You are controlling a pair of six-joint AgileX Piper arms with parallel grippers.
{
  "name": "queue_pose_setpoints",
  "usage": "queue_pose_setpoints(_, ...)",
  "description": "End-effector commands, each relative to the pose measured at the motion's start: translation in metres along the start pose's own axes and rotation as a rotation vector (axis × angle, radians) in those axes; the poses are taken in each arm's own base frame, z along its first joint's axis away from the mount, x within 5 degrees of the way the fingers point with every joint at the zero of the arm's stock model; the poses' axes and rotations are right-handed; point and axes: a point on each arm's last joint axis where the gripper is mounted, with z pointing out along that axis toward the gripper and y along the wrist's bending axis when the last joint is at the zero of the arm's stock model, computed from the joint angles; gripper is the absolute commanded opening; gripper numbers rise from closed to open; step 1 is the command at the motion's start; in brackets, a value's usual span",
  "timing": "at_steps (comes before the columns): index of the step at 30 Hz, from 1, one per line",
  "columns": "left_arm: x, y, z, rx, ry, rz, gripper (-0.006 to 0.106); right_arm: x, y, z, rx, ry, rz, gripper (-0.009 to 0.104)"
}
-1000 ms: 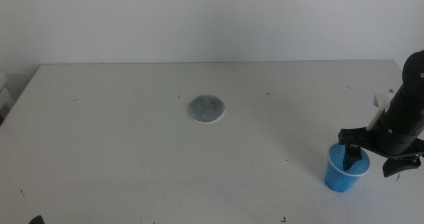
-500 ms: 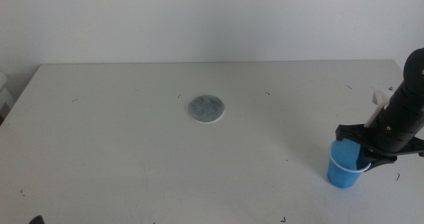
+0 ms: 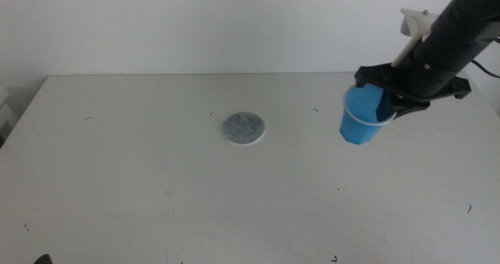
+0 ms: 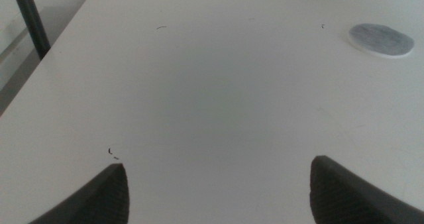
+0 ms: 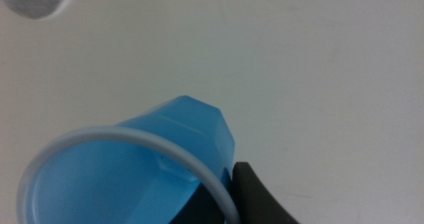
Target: Place an empty cup on a cup mat.
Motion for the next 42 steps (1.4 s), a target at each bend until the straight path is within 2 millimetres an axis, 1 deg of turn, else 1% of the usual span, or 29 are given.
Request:
queue_pose_setpoints(1,-0.008,-0.001,-0.001,0.01,-0.078,-0.011,0.105,-0.012,0.02,-0.027,-0.047,-0.087,-0.044,0.001)
queue_pose_setpoints(4,-0.008,-0.001,-0.001,0.01,-0.078,-0.011,0.105,-0.025,0.041,-0.026,-0.064,-0.086,-0.085,0.001)
queue_pose_setpoints(8,-0.008,-0.001,-0.001,0.01,-0.078,-0.011,0.105,-0.043,0.067,-0.017,-0.082,-0.074,-0.132,0.001)
queue_pose_setpoints(11,-0.008,-0.001,-0.001,0.01,-0.078,-0.011,0.105,-0.056,0.084,-0.001,-0.088,-0.058,-0.156,0.001)
queue_pose_setpoints(12,-0.008,-0.001,-0.001,0.01,-0.078,-0.011,0.105,-0.061,0.087,0.0,-0.09,-0.064,-0.163,0.001)
queue_pose_setpoints(15,-0.008,-0.001,-0.001,0.01,-0.078,-0.011,0.105,-0.075,0.098,0.014,-0.102,-0.067,-0.174,0.001)
queue_pose_setpoints(19,-0.008,-0.001,-0.001,0.01,-0.078,-0.011,0.105,-0.087,0.116,0.032,-0.16,-0.085,-0.185,0.001)
queue_pose_setpoints(22,-0.008,-0.001,-0.001,0.01,-0.078,-0.011,0.105,-0.093,0.123,0.049,-0.185,-0.086,-0.181,0.001)
queue_pose_setpoints(28,-0.008,-0.001,-0.001,0.01,-0.078,-0.011,0.105,-0.097,0.134,0.083,-0.205,-0.067,-0.178,0.001)
queue_pose_setpoints(33,-0.008,-0.001,-0.001,0.01,-0.078,-0.011,0.105,-0.099,0.135,0.107,-0.204,-0.061,-0.167,0.001)
queue_pose_setpoints(37,-0.008,-0.001,-0.001,0.01,-0.078,-0.011,0.105,-0.099,0.137,0.114,-0.207,-0.068,-0.168,0.001)
queue_pose_setpoints(42,-0.008,-0.001,-0.001,0.01,-0.078,-0.011,0.105,-0.102,0.14,0.113,-0.224,-0.109,-0.167,0.001)
